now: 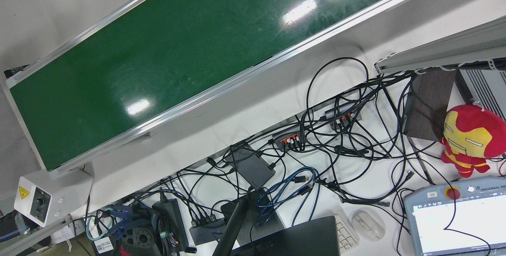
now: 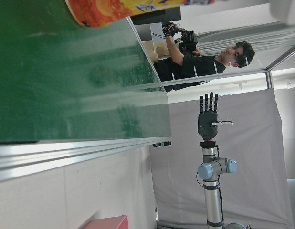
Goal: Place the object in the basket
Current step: 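Move the left hand along the conveyor toward the juice bottle, then close the left hand fingers around the yellow-capped juice bottle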
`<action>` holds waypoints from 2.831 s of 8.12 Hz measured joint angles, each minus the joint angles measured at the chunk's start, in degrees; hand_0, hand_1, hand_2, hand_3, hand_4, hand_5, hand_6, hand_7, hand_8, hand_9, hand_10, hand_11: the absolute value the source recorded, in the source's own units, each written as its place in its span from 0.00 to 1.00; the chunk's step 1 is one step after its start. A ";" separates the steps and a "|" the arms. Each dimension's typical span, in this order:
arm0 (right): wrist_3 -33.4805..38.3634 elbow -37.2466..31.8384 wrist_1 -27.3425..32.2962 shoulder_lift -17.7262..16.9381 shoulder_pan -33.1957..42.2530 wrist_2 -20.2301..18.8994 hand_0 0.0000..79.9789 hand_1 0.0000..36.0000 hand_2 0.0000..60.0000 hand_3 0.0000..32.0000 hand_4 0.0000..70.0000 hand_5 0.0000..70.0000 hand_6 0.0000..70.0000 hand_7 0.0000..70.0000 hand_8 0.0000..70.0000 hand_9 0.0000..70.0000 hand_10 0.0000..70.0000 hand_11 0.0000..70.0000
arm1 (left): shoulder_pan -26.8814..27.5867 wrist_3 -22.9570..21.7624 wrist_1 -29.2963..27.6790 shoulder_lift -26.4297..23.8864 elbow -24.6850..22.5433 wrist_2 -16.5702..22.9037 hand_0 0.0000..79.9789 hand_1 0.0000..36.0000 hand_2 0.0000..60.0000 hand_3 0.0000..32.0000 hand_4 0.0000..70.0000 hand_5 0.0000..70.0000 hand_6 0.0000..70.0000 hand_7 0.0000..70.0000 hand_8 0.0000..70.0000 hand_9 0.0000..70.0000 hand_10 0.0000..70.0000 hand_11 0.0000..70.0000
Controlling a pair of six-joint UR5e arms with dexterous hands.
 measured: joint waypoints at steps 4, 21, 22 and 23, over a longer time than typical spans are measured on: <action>0.00 0.00 0.00 0.00 0.02 -0.03 0.00 0.00 0.00 0.00 0.00 0.00 0.00 0.00 0.00 0.00 0.00 0.00 | 2.95 0.61 1.37 -2.44 0.58 -0.53 0.70 0.25 0.00 0.00 0.10 0.18 0.00 0.00 0.02 0.04 0.05 0.10; 0.00 0.17 0.00 0.00 0.09 -0.03 0.00 0.00 0.00 0.00 0.00 0.00 0.00 0.00 0.00 0.00 0.00 0.00 | 4.27 0.11 10.50 -10.76 2.03 0.05 0.59 0.31 0.91 0.00 0.66 1.00 0.95 0.92 1.00 1.00 1.00 1.00; 0.00 0.18 0.00 0.00 0.06 0.00 0.00 0.00 0.00 0.00 0.00 0.00 0.00 0.00 0.00 0.00 0.00 0.00 | 4.25 0.21 11.78 -10.64 0.52 0.05 0.59 0.28 0.86 0.00 0.63 1.00 0.90 0.89 1.00 1.00 1.00 1.00; 0.00 0.22 0.00 0.00 0.06 0.00 0.00 0.00 0.00 0.00 0.00 0.00 0.00 0.00 0.00 0.00 0.00 0.00 | 4.27 0.29 12.49 -10.45 -0.91 0.06 0.59 0.31 0.84 0.00 0.60 1.00 0.86 0.86 1.00 1.00 0.98 1.00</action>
